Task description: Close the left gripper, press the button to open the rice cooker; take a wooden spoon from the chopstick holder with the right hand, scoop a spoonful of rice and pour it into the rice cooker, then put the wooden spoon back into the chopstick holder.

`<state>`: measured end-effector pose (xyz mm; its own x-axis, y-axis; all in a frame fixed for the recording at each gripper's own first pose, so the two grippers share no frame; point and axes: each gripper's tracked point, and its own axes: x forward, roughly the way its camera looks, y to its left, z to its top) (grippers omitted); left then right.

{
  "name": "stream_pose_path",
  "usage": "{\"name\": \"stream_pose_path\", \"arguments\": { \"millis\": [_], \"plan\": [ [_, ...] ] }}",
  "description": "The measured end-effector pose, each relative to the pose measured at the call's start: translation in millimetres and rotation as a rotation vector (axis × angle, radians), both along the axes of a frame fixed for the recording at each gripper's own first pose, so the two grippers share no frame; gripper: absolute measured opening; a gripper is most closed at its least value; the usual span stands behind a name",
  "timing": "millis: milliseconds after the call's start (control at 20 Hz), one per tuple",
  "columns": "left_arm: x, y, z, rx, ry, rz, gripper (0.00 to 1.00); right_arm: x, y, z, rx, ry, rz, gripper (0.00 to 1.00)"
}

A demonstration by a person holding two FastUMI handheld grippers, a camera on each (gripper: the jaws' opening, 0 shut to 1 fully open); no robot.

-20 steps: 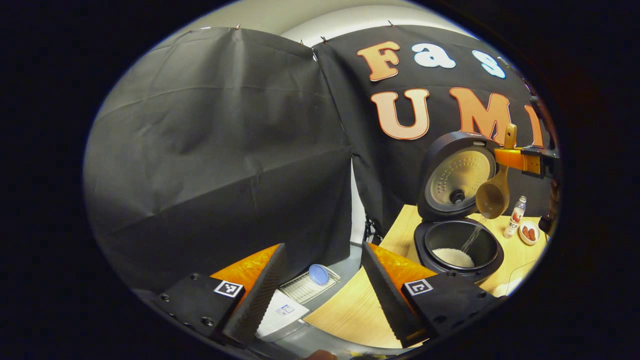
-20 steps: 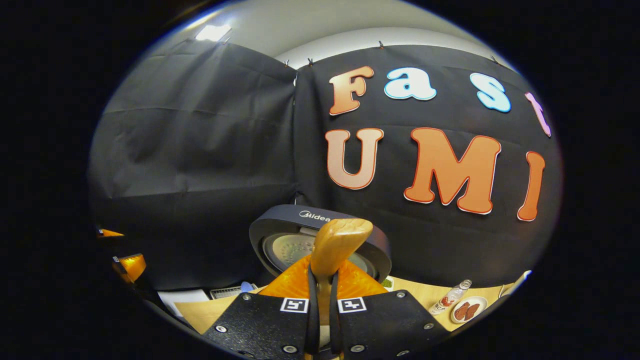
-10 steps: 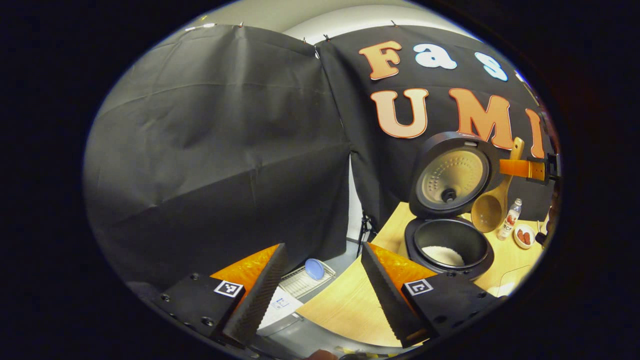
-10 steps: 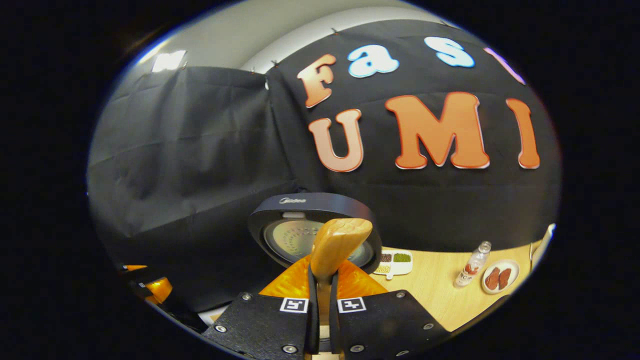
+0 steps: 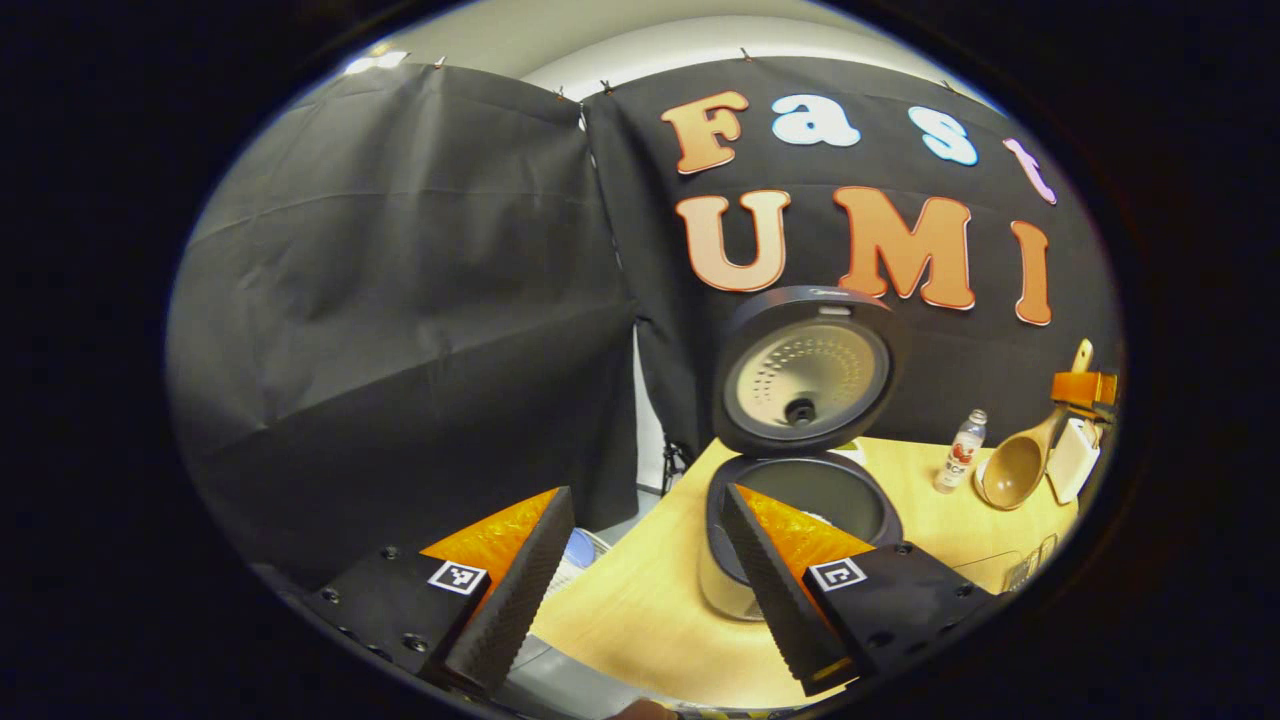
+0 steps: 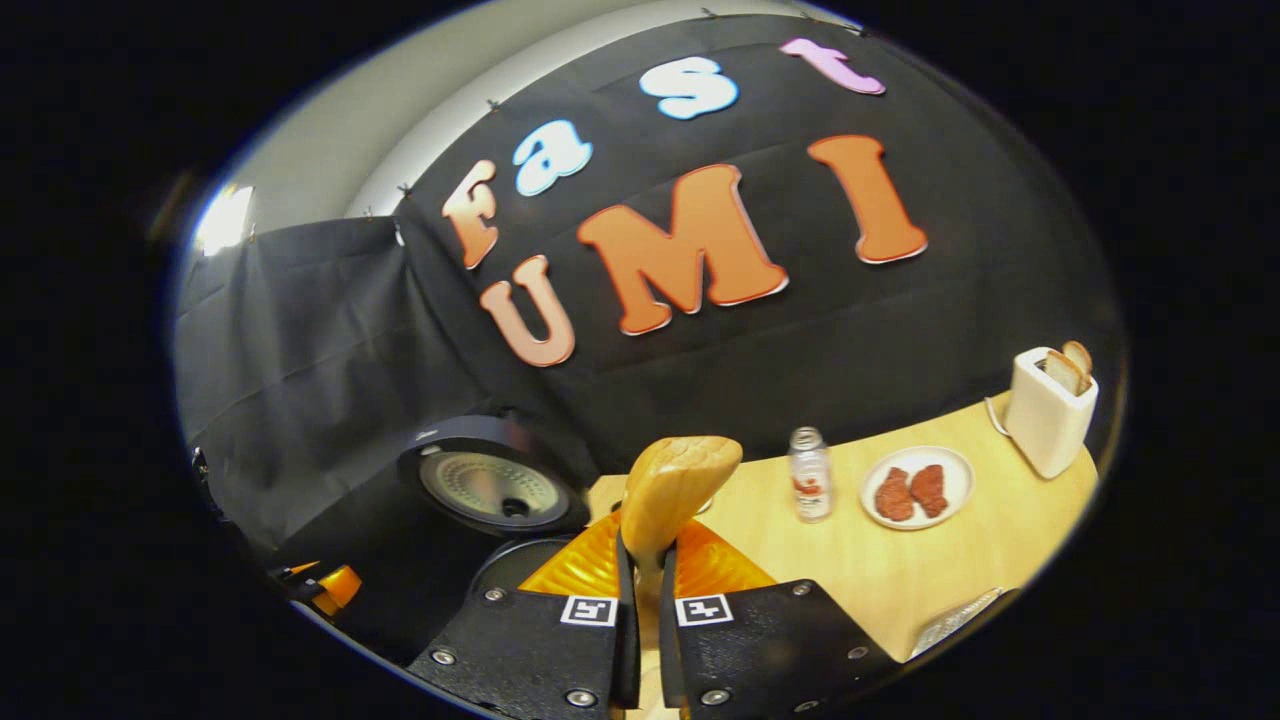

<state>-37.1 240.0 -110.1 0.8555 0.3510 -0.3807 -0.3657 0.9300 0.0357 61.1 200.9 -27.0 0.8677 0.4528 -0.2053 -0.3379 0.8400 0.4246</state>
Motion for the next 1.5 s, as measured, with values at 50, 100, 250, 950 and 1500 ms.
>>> {"name": "stream_pose_path", "arguments": {
  "millis": [50,100,250,950,1500],
  "plan": [
    [2.1,-10.5,0.2,-0.010,0.002,-0.012,1.00,0.4,-25.1,-7.2,0.005,0.017,-0.037,0.07],
    [5.1,-21.9,0.8,-0.036,0.003,-0.023,0.96,-0.1,-47.0,-13.1,0.013,0.034,-0.071,0.07],
    [8.4,-48.2,-3.8,-0.151,0.017,-0.029,0.96,-5.9,-120.5,-38.8,0.022,0.085,-0.180,0.07],
    [9.9,-97.9,13.8,-0.194,0.034,0.010,0.98,-37.1,-268.1,-136.5,0.049,0.253,-0.372,0.07],
    [21.6,-89.6,31.7,-0.144,0.022,0.001,0.98,-34.1,-246.0,-187.5,0.046,0.293,-0.360,0.15]
  ]
}}
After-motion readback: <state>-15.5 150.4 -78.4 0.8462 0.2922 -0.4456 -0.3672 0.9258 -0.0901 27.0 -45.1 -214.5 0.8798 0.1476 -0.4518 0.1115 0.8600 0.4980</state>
